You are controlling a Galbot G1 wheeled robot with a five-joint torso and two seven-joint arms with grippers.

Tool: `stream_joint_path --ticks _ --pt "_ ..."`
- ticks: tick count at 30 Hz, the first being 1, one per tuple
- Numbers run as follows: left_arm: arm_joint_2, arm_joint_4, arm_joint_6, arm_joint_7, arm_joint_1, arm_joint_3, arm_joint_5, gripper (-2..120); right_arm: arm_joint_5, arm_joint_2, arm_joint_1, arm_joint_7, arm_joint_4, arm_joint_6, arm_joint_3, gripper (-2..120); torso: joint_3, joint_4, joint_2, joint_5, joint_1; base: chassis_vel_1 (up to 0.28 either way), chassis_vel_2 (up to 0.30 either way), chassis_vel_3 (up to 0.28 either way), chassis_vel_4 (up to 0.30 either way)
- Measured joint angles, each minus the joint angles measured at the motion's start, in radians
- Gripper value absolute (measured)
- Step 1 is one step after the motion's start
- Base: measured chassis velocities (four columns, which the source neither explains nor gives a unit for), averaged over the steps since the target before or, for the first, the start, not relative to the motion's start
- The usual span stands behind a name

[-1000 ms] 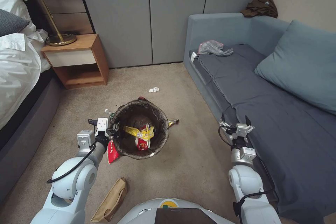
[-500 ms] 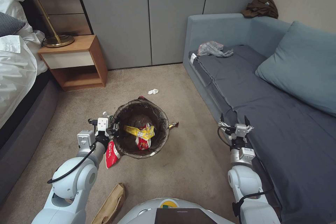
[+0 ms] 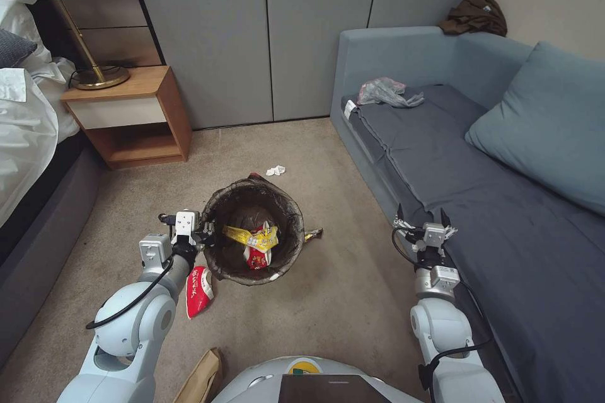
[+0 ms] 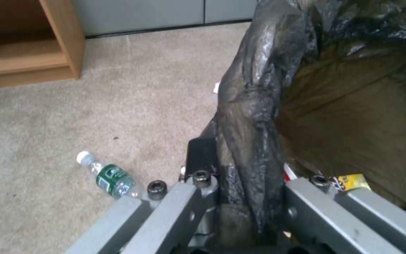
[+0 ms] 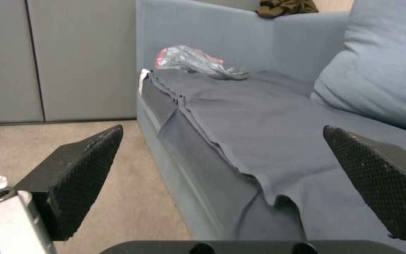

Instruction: Pick up the trash bin, then pick up the garbage from the floor and place it into the trash bin.

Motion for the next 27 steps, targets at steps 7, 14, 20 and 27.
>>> stream_joint_path --ticks 7,14,20,27 --pt "0.001 0.002 -0.002 0.001 -0.001 0.0 0.001 0 -0.001 0.001 -0.001 0.0 -0.001 0.003 0.001 100 0.0 -0.0001 0.0 0.0 0.0 -0.06 0.072 0.071 -0.067" --pt "0.003 0.003 -0.002 0.001 -0.001 -0.001 0.001 0 -0.001 -0.001 0.0 0.0 -0.002 0.002 0.001 100 0.0 0.0 0.0 0.0 0.0 -0.065 0.056 0.069 -0.07" --pt "0.007 0.0 -0.001 0.001 -0.001 -0.001 0.0 0 -0.001 -0.001 0.0 -0.001 -0.002 0.0 0.0 100 0.0 -0.0001 0.0 0.0 0.0 -0.07 0.065 0.063 -0.07" --pt "0.01 -0.002 0.001 0.002 -0.001 -0.002 0.001 0 -0.001 -0.003 0.0 -0.003 -0.001 -0.001 -0.003 100 0.0 0.0 0.0 -0.0001 0.0 -0.077 0.099 0.097 -0.075"
